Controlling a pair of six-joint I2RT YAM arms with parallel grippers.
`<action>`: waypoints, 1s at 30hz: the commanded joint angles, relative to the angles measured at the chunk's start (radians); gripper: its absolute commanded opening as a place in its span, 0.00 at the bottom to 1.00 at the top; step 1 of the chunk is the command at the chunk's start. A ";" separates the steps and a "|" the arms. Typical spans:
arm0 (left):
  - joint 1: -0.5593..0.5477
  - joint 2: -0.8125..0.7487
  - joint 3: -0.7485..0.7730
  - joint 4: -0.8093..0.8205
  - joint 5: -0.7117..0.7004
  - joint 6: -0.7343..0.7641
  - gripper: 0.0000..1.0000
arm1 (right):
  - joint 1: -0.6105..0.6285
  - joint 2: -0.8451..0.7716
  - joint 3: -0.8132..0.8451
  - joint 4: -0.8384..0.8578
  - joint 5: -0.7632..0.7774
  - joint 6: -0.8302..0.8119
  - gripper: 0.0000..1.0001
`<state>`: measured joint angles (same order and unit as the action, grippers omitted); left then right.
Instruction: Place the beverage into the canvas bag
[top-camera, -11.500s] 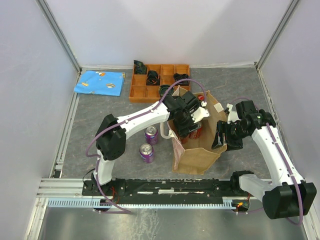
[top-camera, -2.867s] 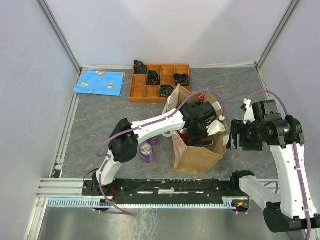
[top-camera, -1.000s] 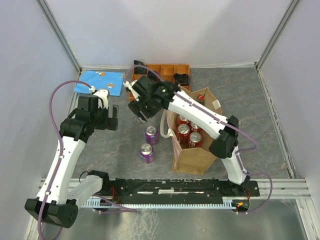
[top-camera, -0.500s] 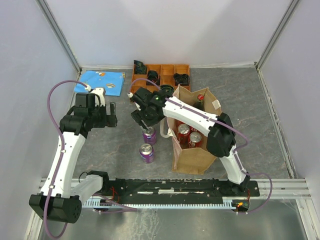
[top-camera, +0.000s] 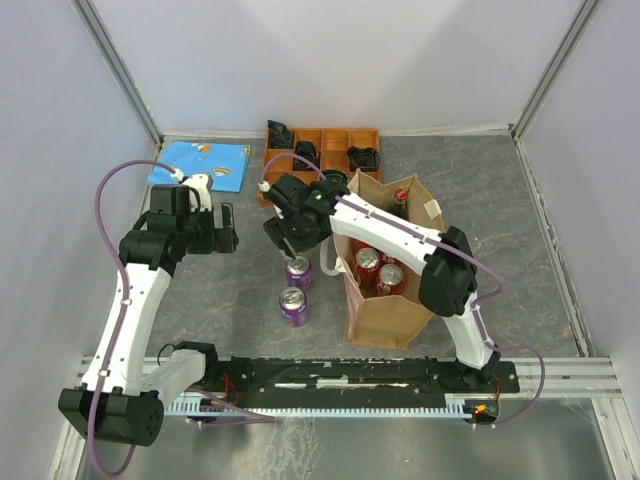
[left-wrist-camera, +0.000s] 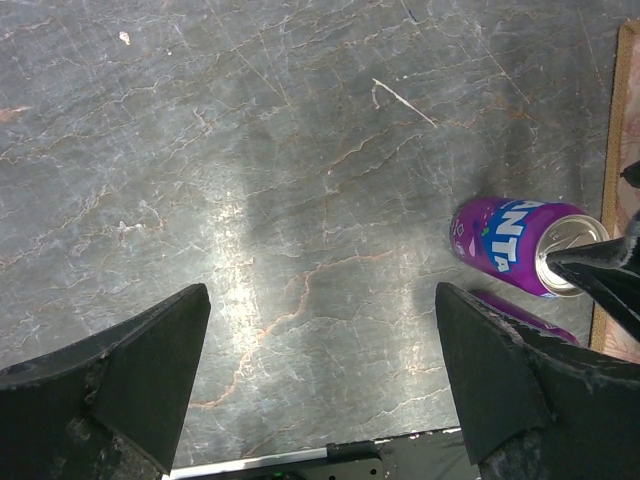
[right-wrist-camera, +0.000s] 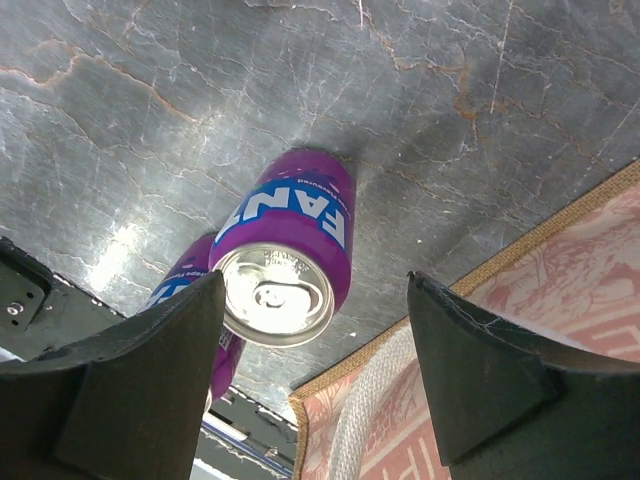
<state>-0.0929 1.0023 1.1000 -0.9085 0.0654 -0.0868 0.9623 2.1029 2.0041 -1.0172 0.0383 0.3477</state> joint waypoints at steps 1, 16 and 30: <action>0.006 0.007 0.024 0.048 0.039 -0.035 0.99 | 0.010 -0.086 0.009 0.016 0.031 0.024 0.81; 0.007 0.014 0.030 0.031 0.063 -0.058 0.99 | 0.088 0.056 0.088 -0.073 0.039 0.007 0.81; 0.010 0.007 0.014 0.024 0.074 -0.060 0.99 | 0.100 0.099 0.101 -0.119 0.106 0.013 0.81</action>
<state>-0.0910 1.0229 1.1000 -0.9031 0.1150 -0.1146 1.0576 2.1967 2.0750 -1.1187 0.1120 0.3538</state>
